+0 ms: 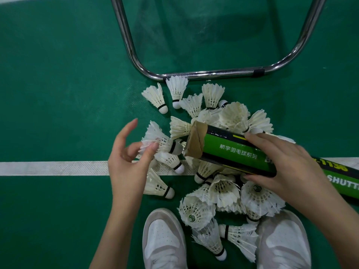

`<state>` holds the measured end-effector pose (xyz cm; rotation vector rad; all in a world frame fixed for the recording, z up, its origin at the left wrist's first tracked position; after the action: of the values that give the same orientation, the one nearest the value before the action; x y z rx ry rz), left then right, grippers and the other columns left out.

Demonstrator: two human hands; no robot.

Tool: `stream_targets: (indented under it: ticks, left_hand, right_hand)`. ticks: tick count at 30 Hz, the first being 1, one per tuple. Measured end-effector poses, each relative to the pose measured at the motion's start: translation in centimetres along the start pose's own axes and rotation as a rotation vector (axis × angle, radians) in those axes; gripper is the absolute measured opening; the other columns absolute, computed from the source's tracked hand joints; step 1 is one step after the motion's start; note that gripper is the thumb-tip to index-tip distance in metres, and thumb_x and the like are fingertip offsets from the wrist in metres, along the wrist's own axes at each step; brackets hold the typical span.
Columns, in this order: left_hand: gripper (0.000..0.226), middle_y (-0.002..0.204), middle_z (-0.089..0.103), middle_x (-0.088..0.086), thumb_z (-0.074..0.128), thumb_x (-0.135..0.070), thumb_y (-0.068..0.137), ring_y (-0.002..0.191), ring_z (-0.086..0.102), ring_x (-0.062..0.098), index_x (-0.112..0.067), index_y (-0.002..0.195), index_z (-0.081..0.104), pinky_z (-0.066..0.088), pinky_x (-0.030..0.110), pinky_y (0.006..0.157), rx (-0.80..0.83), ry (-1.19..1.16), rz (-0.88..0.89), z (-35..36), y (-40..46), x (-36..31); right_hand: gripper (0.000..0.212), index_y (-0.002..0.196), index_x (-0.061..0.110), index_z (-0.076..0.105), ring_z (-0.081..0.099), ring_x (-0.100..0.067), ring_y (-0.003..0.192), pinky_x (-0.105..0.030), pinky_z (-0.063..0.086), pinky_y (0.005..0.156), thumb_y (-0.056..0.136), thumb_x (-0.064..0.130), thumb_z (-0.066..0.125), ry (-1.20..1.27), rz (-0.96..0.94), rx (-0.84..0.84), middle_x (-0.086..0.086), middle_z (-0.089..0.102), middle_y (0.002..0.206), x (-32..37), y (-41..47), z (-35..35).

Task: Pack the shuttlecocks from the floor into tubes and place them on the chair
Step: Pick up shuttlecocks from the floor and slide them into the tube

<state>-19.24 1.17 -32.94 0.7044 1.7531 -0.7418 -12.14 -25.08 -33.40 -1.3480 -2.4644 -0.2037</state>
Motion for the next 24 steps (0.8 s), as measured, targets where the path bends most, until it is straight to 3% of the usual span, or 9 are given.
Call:
stream_targets:
  ticks: [4,9,13,19,24]
  left_hand:
    - [0.054,0.067,0.061,0.007,0.073,-0.011,0.078,0.077,0.064,0.011,-0.038,0.121,0.054,0.050,0.016,0.079,-0.041,-0.077,0.026,0.2,-0.2,-0.7]
    - [0.055,0.072,0.065,0.008,0.074,-0.014,0.076,0.081,0.067,0.010,-0.037,0.120,0.053,0.049,0.033,0.098,-0.021,-0.105,0.023,1.2,-0.6,-1.5]
    - [0.054,0.074,0.072,-0.001,0.073,-0.016,0.073,0.088,0.070,0.015,-0.036,0.118,0.052,0.047,0.044,0.101,0.022,-0.151,0.004,2.0,-1.1,-1.6]
    - [0.055,0.073,0.069,0.004,0.071,-0.016,0.069,0.078,0.069,0.013,-0.034,0.117,0.051,0.051,0.028,0.089,0.092,-0.228,-0.014,3.3,-1.7,-1.5]
    - [0.047,0.062,0.055,-0.005,0.067,-0.019,0.076,0.070,0.060,0.007,-0.033,0.117,0.051,0.048,0.015,0.075,0.144,-0.258,0.000,3.9,-2.0,-1.1]
  right_hand:
    - [0.091,0.133,0.024,0.043,0.056,-0.024,0.104,-0.042,0.044,0.086,0.053,0.037,0.084,0.009,-0.005,0.000,-0.001,0.058,0.122,0.2,0.0,0.1]
    - [0.090,0.133,0.025,0.043,0.058,-0.026,0.104,-0.042,0.044,0.086,0.054,0.038,0.084,0.016,-0.008,0.013,0.000,0.058,0.122,0.2,0.0,0.2]
    - [0.090,0.133,0.025,0.042,0.058,-0.027,0.105,-0.043,0.043,0.087,0.055,0.040,0.082,0.021,-0.010,0.020,-0.001,0.058,0.123,0.4,0.1,0.3]
    - [0.090,0.133,0.025,0.040,0.058,-0.026,0.106,-0.042,0.043,0.088,0.055,0.040,0.081,0.028,-0.019,0.024,-0.001,0.057,0.124,0.5,0.1,0.3]
    - [0.087,0.133,0.025,0.042,0.056,-0.024,0.106,-0.040,0.042,0.087,0.056,0.041,0.080,0.047,-0.022,0.017,0.000,0.057,0.123,0.6,0.2,0.3]
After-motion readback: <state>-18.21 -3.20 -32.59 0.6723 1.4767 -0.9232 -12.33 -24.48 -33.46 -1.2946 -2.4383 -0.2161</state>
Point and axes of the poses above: each hand's wrist, its own y-axis towards the middle knuckle, its own z-axis out of the palm, x = y × z, the point moved 3 cm from there along y, towards the middle knuckle
